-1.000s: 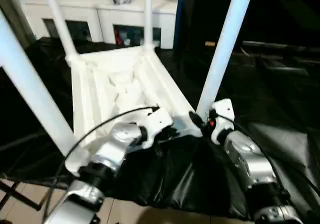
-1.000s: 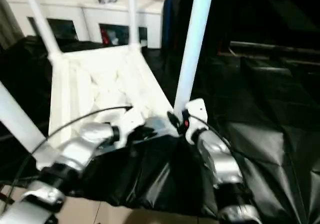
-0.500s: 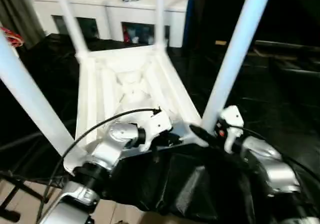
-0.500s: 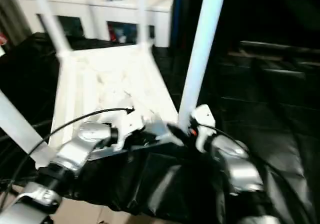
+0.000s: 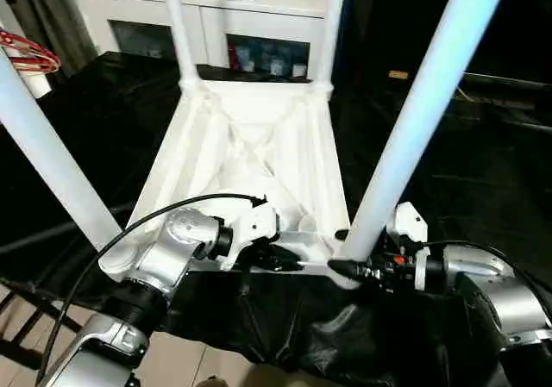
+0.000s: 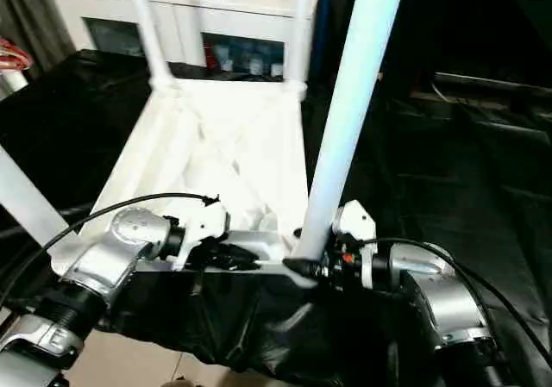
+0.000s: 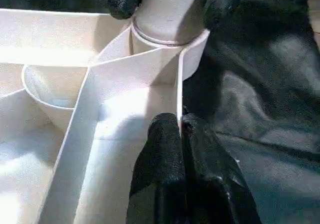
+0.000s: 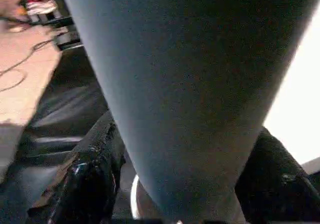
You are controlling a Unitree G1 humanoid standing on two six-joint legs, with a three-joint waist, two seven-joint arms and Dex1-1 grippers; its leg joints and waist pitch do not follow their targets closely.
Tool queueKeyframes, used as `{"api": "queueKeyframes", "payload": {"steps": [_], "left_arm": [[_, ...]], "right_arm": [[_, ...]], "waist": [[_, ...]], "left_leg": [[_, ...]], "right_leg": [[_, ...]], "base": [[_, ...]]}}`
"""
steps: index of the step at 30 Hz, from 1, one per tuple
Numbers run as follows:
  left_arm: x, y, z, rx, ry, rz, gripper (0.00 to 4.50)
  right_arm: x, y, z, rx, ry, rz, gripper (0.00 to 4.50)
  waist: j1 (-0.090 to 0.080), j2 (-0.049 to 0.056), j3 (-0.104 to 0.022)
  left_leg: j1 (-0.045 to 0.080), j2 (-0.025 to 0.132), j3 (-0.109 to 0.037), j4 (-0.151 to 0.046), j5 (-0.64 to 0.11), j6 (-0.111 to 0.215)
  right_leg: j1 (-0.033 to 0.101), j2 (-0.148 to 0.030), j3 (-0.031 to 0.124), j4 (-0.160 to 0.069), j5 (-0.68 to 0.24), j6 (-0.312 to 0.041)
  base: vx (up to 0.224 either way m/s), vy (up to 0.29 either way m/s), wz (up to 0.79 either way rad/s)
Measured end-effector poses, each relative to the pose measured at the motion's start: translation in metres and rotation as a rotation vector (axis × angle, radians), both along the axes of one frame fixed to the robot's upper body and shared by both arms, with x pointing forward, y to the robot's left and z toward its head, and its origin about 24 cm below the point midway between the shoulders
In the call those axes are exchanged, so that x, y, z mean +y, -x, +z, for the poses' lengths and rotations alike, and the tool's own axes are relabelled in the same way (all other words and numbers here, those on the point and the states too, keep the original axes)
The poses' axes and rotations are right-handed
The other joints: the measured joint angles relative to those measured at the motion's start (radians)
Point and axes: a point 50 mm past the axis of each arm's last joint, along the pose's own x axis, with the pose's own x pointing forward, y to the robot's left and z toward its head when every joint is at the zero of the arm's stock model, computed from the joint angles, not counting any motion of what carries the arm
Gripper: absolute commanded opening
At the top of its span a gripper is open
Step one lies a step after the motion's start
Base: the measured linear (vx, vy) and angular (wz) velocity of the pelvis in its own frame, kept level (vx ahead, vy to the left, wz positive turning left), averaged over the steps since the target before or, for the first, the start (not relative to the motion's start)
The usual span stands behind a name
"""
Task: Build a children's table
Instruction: Rotate leg to tighten
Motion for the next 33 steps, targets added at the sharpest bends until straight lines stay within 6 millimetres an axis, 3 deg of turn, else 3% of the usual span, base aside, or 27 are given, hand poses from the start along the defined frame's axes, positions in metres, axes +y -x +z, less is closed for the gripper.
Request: {"api": "queueKeyframes", "payload": {"steps": [1, 10, 19, 23, 25, 30, 33], "left_arm": [[0.002, 0.0, 0.0, 0.004, -0.001, -0.005, 0.0], [0.008, 0.0, 0.0, 0.017, -0.006, -0.038, 0.0], [0.008, 0.0, 0.0, 0.017, -0.003, -0.037, 0.0], [0.007, -0.004, -0.001, -0.009, -0.004, 0.031, 0.0], [0.005, -0.007, -0.002, -0.032, -0.007, 0.089, 0.0], [-0.005, -0.013, -0.008, -0.06, 0.001, 0.251, 0.0], [-0.012, -0.015, -0.01, -0.067, 0.008, 0.307, 0.0]], "right_arm": [[0.001, 0.001, 0.0, 0.002, 0.0, 0.01, 2.73], [0.003, 0.002, 0.001, 0.005, 0.005, 0.043, 2.14], [0.008, 0.002, 0.0, -0.003, -0.003, 0.033, 2.04], [0.015, -0.004, -0.006, -0.043, -0.004, -0.069, 2.02], [0.018, -0.011, -0.009, -0.062, -0.001, -0.163, 1.97], [0.029, -0.034, -0.015, -0.075, 0.019, -0.41, 1.94], [0.032, -0.041, -0.017, -0.084, 0.031, -0.507, 1.94]], "waist": [[0.0, 0.0, 0.0], [0.002, 0.0, 0.0], [0.0, -0.001, 0.0], [-0.005, -0.004, 0.0], [-0.014, -0.006, 0.0], [-0.057, -0.008, 0.0], [-0.064, -0.008, 0.0]], "left_leg": [[0.0, 0.0, 0.0, 0.0, 0.0, 0.0], [-0.001, 0.0, 0.0, 0.003, 0.0, 0.0], [-0.002, 0.001, 0.0, 0.005, 0.0, 0.0], [0.002, 0.0, -0.001, 0.006, 0.0, 0.0], [0.005, 0.0, -0.001, 0.006, 0.0, 0.0], [0.009, -0.001, -0.006, 0.005, 0.0, -0.001], [0.009, -0.002, -0.01, 0.003, 0.0, 0.0]], "right_leg": [[0.0, 0.0, 0.0, 0.0, 0.0, 0.0], [0.0, 0.0, 0.0, 0.001, 0.0, 0.0], [0.0, 0.0, 0.0, 0.002, 0.0, 0.0], [0.001, 0.0, 0.001, 0.006, 0.0, 0.0], [0.002, 0.0, 0.001, 0.007, -0.002, 0.004], [0.005, 0.0, 0.0, 0.003, -0.003, 0.005], [0.005, 0.0, -0.004, -0.006, -0.003, 0.005]], "base": [[0.0, 0.0, 0.0], [0.0, 0.0, 0.0], [0.0, 0.0, 0.0], [0.0, 0.0, 0.0], [0.0, 0.0, 0.0], [-0.024, 0.0, -0.03], [-0.019, 0.002, -0.03]]}}
